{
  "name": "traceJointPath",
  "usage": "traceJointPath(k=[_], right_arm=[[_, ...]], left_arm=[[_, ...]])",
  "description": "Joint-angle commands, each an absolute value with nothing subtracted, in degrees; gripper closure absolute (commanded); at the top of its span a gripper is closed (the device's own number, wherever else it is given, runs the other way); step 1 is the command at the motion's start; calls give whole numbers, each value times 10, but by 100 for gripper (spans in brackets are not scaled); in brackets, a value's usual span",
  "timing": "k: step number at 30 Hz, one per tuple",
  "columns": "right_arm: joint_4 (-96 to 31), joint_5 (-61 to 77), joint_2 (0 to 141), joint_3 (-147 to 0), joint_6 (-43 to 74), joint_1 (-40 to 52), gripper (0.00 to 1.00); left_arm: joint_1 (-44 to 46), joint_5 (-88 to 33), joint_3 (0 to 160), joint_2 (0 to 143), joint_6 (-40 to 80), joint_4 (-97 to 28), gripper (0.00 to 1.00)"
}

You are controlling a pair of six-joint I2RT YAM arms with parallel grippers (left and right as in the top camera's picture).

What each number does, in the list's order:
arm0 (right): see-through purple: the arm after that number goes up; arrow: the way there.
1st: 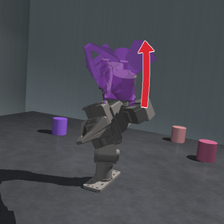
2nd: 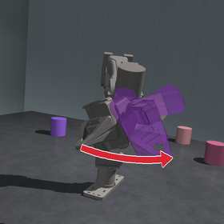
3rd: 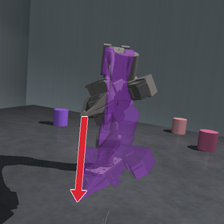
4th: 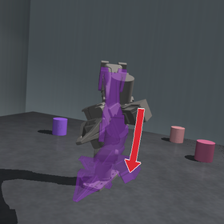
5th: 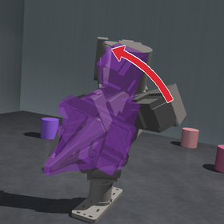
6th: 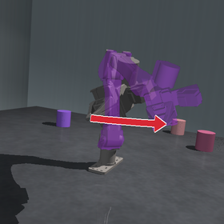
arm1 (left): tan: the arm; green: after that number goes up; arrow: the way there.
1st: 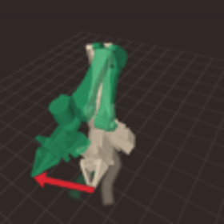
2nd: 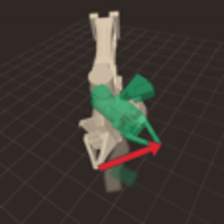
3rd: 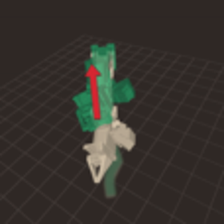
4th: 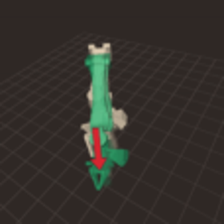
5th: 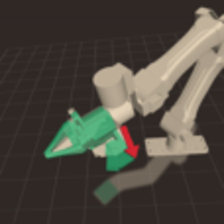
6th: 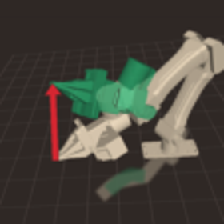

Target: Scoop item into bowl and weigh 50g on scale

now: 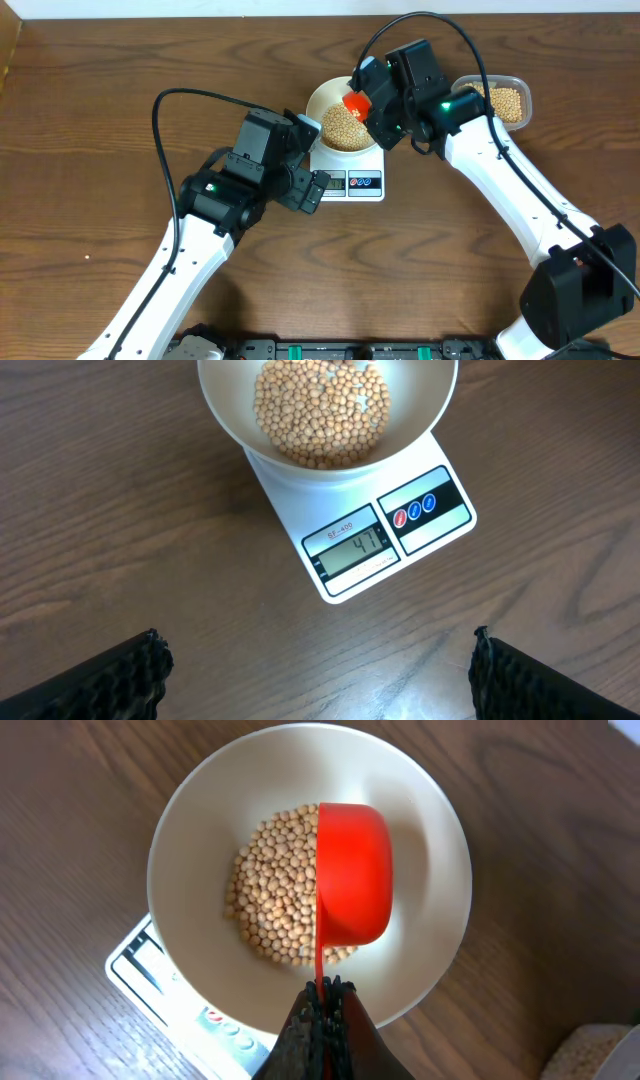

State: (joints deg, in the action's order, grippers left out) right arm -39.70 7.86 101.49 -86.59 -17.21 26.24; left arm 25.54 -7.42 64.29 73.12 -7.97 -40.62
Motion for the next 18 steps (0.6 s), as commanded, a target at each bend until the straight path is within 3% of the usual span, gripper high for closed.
traceJointPath(k=[1, 8, 18], right_arm=[[-393, 76, 999, -880, -221, 271, 99], [-390, 77, 999, -880, -255, 271, 99], [-370, 87, 999, -880, -132, 260, 99]], left_arm=[[253, -77, 641, 730, -85, -407, 3], [253, -77, 641, 730, -85, -407, 3], [253, -77, 641, 730, -85, -407, 3]])
